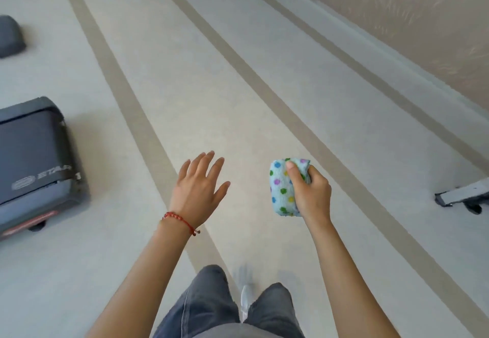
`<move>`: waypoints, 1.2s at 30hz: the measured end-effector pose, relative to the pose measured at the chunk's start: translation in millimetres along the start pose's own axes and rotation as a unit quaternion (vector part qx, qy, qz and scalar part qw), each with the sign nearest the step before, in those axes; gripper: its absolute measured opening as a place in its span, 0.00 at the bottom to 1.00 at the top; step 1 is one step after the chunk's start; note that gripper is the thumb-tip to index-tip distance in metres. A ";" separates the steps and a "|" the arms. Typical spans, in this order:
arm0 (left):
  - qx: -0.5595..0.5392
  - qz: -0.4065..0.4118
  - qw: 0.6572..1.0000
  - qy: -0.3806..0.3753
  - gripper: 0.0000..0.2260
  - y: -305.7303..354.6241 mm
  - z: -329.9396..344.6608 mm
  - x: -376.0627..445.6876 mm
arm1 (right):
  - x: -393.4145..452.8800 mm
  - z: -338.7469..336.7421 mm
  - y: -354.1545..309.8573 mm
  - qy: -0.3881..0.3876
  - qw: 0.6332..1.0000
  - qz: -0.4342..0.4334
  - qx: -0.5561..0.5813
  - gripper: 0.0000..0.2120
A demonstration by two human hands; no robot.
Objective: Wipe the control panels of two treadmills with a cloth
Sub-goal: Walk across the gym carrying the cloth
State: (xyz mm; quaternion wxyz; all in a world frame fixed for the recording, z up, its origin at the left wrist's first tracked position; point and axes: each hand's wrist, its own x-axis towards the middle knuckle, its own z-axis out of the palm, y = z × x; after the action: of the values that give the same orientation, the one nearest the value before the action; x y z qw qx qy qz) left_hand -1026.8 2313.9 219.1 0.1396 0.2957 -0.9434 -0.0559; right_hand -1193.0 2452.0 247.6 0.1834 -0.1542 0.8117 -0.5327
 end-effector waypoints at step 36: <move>0.077 -0.249 0.965 0.043 0.24 -585.8 5.3 502.3 | 503.7 641.0 -314.8 -0.255 0.963 -0.082 -0.010 0.13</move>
State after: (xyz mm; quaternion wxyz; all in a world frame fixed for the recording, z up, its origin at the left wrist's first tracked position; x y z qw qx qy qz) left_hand -1105.5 1546.2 219.6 0.1382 0.5332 -0.8346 -0.0036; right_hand -1325.5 1588.3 236.3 0.3385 -0.3531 0.7275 -0.4812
